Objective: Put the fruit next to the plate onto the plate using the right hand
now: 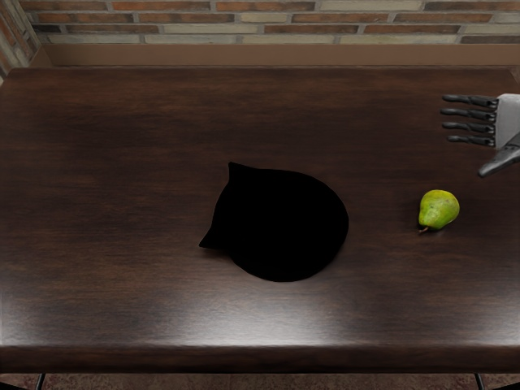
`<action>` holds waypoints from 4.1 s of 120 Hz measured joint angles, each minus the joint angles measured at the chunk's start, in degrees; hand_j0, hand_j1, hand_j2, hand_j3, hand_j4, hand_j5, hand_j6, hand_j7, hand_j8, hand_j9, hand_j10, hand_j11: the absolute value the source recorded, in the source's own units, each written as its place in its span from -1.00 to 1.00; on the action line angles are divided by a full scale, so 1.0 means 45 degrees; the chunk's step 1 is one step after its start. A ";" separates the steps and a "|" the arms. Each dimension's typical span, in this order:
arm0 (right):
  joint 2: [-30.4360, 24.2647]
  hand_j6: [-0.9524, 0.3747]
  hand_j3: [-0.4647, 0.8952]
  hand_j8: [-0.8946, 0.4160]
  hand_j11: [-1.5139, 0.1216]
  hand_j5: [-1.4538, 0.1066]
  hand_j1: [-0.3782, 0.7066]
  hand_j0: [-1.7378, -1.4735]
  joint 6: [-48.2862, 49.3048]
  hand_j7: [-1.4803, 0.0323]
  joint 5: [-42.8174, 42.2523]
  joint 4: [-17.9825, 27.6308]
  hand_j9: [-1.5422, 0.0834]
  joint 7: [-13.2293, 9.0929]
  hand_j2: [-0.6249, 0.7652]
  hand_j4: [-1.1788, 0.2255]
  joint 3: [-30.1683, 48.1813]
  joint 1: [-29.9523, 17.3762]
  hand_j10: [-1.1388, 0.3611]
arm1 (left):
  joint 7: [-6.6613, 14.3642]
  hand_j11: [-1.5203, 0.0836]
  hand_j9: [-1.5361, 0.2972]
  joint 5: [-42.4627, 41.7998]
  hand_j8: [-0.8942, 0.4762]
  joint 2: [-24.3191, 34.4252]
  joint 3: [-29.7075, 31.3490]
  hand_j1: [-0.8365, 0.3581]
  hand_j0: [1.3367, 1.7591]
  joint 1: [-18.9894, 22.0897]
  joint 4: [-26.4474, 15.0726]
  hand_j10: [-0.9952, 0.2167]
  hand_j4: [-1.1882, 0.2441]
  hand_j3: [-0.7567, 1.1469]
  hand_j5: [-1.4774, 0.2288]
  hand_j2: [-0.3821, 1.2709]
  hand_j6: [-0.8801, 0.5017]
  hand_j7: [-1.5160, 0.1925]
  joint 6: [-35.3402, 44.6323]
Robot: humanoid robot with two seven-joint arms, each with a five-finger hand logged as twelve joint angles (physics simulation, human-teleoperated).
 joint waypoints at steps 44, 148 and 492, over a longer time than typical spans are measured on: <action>0.0086 0.44 -0.32 0.37 0.85 0.86 -0.95 -0.40 0.0000 0.96 -0.0604 0.0178 0.90 -0.0028 -0.10 0.68 0.0012 0.0158 0.52 | 0.0000 0.90 0.68 0.0000 0.30 0.0000 0.0000 0.98 0.52 0.0000 0.0000 0.64 0.66 -0.21 0.73 -0.54 0.27 0.77 0.0000; 0.1484 0.42 -0.32 0.36 0.85 0.86 -0.95 -0.40 -0.7555 0.96 -0.9950 0.5330 0.90 -0.3377 -0.10 0.67 -0.1289 0.0277 0.51 | 0.0001 0.90 0.68 0.0001 0.30 0.0000 0.0001 0.98 0.52 0.0000 0.0000 0.64 0.66 -0.21 0.73 -0.54 0.27 0.77 0.0000; 0.3744 -0.23 -0.32 -0.08 -0.04 -0.05 -0.05 -0.36 -0.9306 0.01 -1.4967 0.3732 0.01 -0.3458 0.01 -0.13 -0.3972 0.0047 0.02 | 0.0000 0.90 0.68 0.0001 0.30 0.0000 0.0000 0.98 0.52 0.0000 0.0000 0.64 0.66 -0.21 0.73 -0.54 0.27 0.77 0.0000</action>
